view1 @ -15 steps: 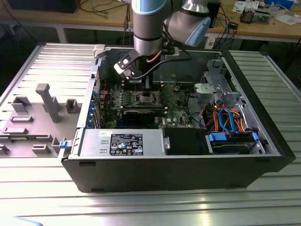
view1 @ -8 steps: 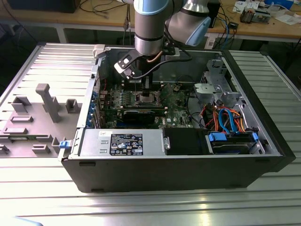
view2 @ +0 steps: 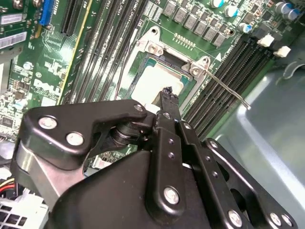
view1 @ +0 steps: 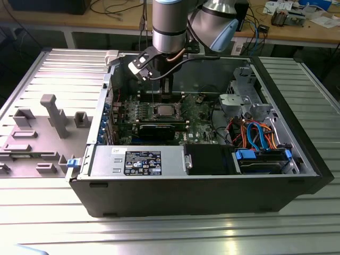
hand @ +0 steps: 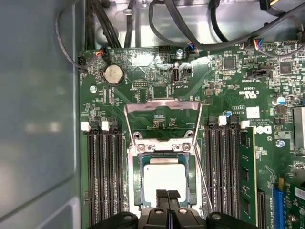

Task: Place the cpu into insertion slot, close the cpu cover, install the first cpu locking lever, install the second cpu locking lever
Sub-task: 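Close the cpu cover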

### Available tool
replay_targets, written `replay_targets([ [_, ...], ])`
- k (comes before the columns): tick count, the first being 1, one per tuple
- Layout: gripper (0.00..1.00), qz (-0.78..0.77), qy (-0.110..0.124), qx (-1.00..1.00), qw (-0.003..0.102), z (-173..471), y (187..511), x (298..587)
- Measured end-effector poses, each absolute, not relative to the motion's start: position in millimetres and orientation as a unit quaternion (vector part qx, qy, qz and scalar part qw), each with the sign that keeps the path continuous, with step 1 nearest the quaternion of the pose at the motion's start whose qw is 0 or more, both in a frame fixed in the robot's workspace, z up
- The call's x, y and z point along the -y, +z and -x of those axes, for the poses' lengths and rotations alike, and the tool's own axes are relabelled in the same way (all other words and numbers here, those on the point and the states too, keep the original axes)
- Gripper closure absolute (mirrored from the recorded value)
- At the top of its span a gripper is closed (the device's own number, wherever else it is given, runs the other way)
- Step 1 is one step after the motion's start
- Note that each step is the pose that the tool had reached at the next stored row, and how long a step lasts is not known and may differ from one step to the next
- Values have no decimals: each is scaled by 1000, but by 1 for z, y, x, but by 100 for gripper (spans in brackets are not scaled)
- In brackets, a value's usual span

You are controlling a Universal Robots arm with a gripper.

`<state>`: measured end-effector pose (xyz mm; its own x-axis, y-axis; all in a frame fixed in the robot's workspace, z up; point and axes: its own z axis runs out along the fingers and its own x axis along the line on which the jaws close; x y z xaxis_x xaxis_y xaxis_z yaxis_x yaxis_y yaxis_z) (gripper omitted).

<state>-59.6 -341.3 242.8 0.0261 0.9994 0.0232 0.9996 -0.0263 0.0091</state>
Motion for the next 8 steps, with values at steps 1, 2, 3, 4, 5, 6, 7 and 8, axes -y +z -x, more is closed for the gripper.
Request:
replay_targets([
  [1,89,716,-11,698,5,60,244,341],
  [2,89,716,-11,698,5,60,245,341],
  [3,89,716,-11,698,5,60,245,341],
  [4,89,716,-11,698,5,60,245,341],
  [5,89,716,-11,698,5,60,245,341],
  [6,89,716,-11,698,5,60,245,341],
  [7,89,716,-11,698,5,60,245,341],
  [8,89,716,-11,698,5,60,245,341],
])
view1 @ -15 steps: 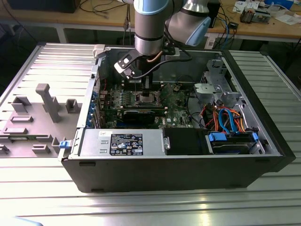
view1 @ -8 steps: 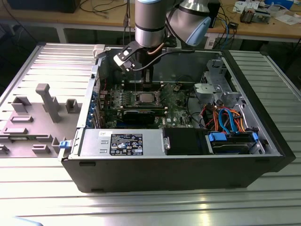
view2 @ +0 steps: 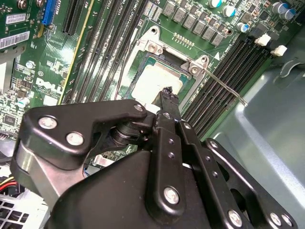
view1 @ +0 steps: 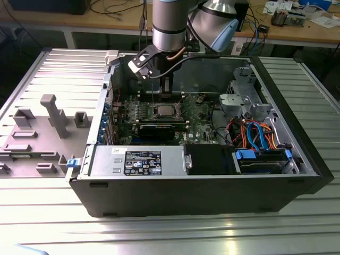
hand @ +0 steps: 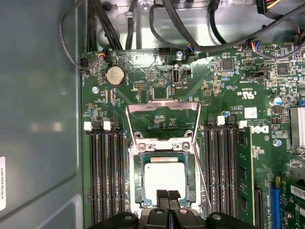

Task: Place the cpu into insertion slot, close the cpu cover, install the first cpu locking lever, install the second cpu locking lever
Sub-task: 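Close the cpu cover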

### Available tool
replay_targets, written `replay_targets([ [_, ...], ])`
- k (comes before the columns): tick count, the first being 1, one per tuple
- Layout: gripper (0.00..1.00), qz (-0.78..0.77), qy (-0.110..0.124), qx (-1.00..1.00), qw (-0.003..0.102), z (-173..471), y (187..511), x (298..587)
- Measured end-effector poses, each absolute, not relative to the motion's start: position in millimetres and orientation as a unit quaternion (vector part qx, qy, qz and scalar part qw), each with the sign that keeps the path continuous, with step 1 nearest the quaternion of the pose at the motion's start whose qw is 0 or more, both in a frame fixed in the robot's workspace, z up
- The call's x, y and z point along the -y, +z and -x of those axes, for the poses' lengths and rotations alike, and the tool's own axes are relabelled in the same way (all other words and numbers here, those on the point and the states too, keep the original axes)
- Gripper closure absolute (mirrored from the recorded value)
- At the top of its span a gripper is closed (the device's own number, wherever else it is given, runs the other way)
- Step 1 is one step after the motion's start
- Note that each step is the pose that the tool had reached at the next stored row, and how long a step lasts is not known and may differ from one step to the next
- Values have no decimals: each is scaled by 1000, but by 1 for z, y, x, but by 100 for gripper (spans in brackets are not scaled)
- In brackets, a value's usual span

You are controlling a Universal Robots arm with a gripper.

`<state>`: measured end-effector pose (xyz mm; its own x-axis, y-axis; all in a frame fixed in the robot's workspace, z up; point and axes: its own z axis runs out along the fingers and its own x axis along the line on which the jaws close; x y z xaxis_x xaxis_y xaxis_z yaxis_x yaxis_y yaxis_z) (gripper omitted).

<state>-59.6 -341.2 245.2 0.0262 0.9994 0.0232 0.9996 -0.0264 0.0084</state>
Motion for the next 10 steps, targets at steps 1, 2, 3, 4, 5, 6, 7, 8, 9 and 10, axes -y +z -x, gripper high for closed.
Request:
replay_targets([
  [1,89,716,-11,698,5,60,245,341],
  [2,89,716,-11,698,5,60,245,341],
  [3,89,716,-11,698,5,60,245,341],
  [4,89,716,-11,698,5,60,245,341],
  [5,89,716,-11,698,5,60,245,341],
  [6,89,716,-11,698,5,60,245,341],
  [7,89,716,-11,698,5,60,245,341],
  [8,89,716,-11,698,5,60,245,341],
  [9,89,716,-11,698,5,60,245,341],
  [10,89,715,-11,699,5,60,245,341],
])
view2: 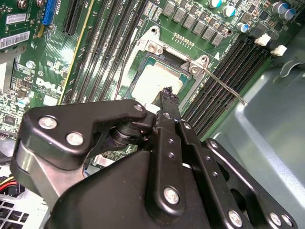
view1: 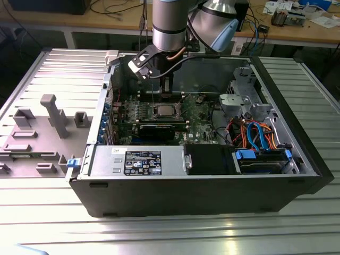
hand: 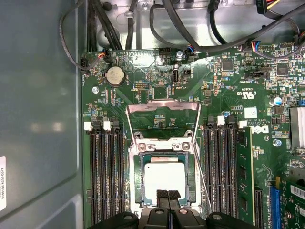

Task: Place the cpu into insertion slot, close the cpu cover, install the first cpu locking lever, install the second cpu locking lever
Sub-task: 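Close the cpu cover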

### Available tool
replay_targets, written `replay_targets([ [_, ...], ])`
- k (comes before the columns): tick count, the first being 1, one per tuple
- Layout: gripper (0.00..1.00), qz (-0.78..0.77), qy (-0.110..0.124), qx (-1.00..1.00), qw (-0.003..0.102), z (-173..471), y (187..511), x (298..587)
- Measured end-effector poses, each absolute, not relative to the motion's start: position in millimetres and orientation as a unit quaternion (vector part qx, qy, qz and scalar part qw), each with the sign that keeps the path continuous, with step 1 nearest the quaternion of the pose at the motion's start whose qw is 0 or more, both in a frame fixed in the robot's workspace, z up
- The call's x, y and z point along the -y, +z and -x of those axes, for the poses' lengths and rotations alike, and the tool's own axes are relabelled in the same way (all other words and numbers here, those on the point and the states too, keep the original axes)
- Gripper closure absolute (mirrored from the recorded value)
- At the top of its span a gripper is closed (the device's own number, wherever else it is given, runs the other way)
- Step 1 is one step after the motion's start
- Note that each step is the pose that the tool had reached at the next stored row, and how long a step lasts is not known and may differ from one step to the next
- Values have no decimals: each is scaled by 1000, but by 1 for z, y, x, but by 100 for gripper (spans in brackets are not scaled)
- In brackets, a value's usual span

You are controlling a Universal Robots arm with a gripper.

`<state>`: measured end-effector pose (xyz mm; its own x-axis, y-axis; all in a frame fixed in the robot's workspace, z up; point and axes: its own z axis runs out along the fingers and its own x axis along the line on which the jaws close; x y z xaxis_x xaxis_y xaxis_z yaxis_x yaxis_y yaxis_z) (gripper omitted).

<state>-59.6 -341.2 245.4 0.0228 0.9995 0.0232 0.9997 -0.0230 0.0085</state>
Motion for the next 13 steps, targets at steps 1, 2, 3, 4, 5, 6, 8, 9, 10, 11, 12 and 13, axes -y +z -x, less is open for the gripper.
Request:
replay_targets([
  [1,89,711,-11,703,5,60,245,341],
  [2,89,711,-11,703,5,60,245,341],
  [3,89,711,-11,703,5,60,245,341],
  [4,89,711,-11,703,5,60,245,341],
  [5,89,711,-11,703,5,60,245,341],
  [6,89,711,-11,703,5,60,245,341],
  [8,89,711,-11,703,5,60,246,341],
  [9,89,711,-11,703,5,60,246,341],
  [10,89,711,-11,703,5,60,246,341],
  [11,89,711,-11,703,5,60,247,341],
  [12,89,711,-11,703,5,60,247,341],
  [13,89,711,-11,703,5,60,247,341],
])
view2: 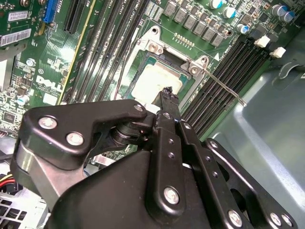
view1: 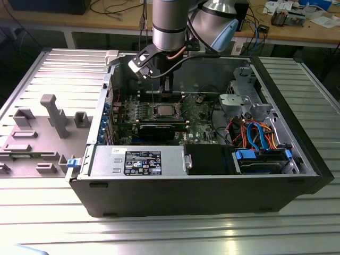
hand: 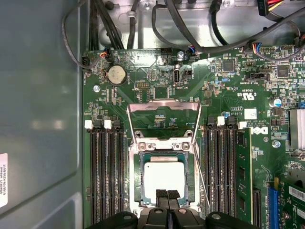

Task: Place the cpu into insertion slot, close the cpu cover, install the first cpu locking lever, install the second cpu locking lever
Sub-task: 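Close the cpu cover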

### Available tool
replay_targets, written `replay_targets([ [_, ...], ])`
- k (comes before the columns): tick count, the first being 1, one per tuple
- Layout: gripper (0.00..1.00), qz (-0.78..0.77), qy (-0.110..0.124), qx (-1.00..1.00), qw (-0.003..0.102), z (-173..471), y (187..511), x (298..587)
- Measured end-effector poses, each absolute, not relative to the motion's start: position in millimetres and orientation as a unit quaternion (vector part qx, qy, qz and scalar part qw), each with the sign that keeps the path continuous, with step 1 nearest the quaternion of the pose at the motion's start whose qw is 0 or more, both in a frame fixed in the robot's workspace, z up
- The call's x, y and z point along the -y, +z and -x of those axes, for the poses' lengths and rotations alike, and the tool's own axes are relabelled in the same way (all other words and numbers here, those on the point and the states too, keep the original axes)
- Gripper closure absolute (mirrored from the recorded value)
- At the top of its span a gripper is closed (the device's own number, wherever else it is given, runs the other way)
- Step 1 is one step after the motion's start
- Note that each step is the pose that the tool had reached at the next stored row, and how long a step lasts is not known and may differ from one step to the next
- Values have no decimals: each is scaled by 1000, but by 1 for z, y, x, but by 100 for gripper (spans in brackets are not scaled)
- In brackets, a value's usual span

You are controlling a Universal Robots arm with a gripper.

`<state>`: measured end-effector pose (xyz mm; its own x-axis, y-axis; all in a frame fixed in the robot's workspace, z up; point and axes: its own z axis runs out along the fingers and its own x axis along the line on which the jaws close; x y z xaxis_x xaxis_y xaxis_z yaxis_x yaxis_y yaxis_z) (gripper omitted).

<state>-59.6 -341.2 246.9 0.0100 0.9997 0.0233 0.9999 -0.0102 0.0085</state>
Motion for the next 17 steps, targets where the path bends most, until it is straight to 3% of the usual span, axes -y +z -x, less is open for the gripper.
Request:
replay_targets([
  [17,89,711,-11,703,5,57,249,341],
])
